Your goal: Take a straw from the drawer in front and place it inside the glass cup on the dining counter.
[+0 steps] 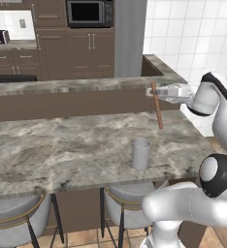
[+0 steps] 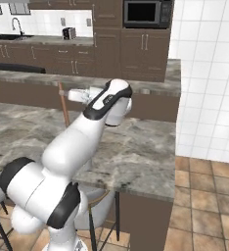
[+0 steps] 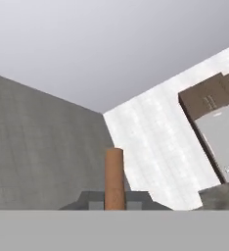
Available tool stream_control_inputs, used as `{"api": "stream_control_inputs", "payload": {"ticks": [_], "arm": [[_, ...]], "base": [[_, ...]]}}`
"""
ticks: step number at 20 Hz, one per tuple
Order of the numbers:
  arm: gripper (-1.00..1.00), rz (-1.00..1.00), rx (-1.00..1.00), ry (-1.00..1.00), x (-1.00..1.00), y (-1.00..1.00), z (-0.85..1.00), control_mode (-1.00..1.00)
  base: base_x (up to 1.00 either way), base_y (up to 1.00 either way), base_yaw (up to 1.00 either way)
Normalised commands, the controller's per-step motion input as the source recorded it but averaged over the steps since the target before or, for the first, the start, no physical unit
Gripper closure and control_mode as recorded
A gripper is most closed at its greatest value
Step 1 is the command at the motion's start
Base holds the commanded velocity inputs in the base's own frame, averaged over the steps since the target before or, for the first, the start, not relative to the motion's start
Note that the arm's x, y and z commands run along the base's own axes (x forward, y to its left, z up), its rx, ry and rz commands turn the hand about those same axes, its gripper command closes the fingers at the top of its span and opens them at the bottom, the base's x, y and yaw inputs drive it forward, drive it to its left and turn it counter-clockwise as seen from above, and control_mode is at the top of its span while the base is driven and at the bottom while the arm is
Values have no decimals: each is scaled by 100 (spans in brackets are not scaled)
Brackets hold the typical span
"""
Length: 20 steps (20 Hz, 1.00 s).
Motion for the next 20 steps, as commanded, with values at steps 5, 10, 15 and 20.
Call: {"api": "stream_control_inputs", "payload": {"ticks": [5, 10, 15, 20], "arm": [[100, 25, 5, -30, 8, -10, -17, -100], [100, 23, 11, -24, 4, -2, -16, -100], [100, 17, 18, -11, 0, 0, -31, -100], [100, 7, 18, -2, 0, -11, -25, -100]], "base": [[0, 0, 0], [0, 0, 0], [0, 0, 0], [0, 0, 0]]}}
